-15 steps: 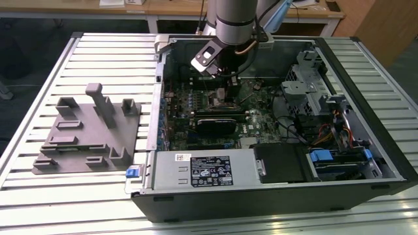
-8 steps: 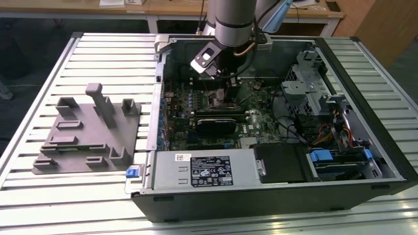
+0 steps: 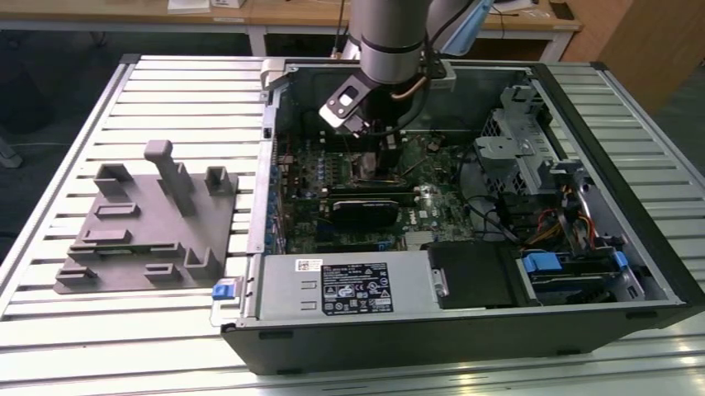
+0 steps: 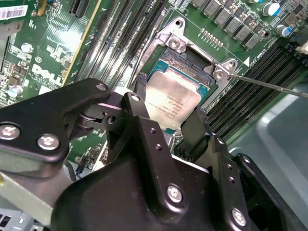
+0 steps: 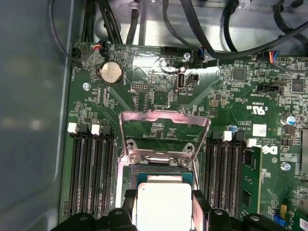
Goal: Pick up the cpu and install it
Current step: 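Place the cpu into insertion slot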
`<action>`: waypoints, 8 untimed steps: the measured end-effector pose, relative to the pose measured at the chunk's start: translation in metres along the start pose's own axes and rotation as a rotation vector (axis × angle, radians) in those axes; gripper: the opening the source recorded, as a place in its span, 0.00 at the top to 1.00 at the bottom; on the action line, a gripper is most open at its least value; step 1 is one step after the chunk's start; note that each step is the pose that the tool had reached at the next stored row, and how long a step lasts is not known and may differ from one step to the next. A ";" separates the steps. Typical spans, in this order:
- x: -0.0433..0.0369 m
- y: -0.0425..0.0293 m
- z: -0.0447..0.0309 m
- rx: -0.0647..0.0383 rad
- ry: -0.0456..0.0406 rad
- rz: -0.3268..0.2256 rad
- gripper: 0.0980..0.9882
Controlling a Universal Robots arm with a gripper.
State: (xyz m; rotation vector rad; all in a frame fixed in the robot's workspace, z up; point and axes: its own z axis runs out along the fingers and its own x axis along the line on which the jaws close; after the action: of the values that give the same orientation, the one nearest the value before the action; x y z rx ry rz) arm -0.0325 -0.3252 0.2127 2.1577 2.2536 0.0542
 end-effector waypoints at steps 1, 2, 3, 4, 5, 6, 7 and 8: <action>0.0002 -0.0003 0.0009 0.000 -0.0001 0.000 0.50; 0.0003 -0.0005 0.0017 0.000 -0.0002 0.001 0.50; 0.0004 -0.0007 0.0025 0.000 -0.0002 0.002 0.50; 0.0007 -0.0010 0.0033 0.000 -0.0002 0.003 0.50; 0.0009 -0.0011 0.0040 0.000 -0.0002 0.004 0.50; 0.0013 -0.0012 0.0048 0.000 -0.0002 0.005 0.50; 0.0017 -0.0012 0.0056 0.000 -0.0002 0.006 0.50; 0.0020 -0.0013 0.0064 0.000 -0.0003 0.007 0.50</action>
State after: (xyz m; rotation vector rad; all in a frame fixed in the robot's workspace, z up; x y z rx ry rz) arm -0.0336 -0.3231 0.2063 2.1660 2.2455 0.0540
